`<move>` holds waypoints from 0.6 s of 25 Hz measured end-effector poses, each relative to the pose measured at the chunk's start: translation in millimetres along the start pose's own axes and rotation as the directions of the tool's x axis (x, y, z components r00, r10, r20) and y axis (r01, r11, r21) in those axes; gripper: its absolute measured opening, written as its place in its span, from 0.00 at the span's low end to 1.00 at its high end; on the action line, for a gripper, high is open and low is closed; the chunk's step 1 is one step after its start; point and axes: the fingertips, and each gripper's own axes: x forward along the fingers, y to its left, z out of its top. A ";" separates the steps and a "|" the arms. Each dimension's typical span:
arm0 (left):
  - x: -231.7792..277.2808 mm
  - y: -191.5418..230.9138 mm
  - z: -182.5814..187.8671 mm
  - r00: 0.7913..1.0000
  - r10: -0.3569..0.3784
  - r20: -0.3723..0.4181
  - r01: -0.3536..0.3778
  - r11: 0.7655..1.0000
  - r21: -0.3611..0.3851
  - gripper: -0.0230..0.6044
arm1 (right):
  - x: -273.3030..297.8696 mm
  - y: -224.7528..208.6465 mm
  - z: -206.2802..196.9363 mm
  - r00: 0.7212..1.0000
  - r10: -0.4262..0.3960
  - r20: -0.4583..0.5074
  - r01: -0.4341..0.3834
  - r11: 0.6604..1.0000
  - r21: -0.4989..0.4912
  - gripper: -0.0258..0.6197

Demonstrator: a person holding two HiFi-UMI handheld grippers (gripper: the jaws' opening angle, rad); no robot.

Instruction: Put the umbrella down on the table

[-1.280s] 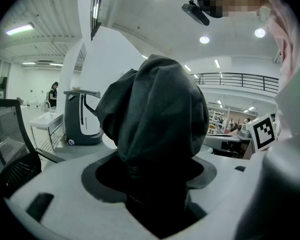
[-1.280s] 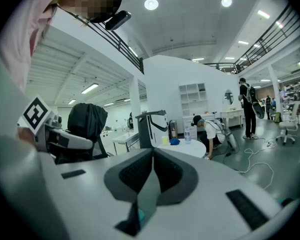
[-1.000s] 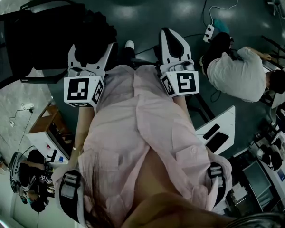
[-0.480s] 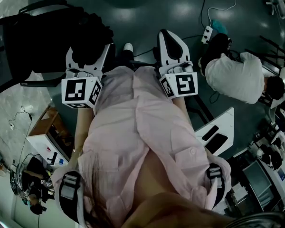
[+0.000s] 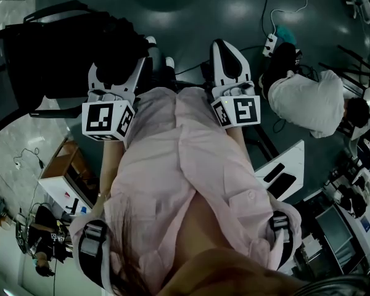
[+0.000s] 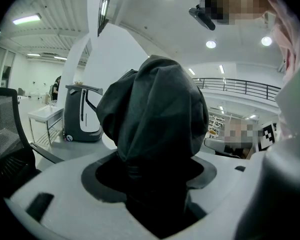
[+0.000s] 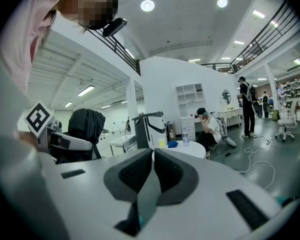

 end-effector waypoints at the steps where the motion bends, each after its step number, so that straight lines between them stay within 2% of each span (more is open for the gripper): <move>1: 3.8 4.4 3.5 1.000 -0.002 0.004 0.002 1.000 -0.001 0.55 | 6.3 0.0 1.2 1.000 -0.001 -0.003 0.001 1.000 -0.002 0.09; 9: 45.8 53.0 46.8 1.000 -0.028 0.011 0.028 1.000 0.003 0.55 | 69.8 0.3 38.5 0.999 -0.019 0.037 0.018 1.000 0.011 0.09; 15: 81.5 89.8 66.5 0.997 -0.067 -0.025 0.068 0.998 0.012 0.55 | 116.7 -1.1 55.0 0.997 -0.065 0.045 0.064 0.998 0.021 0.09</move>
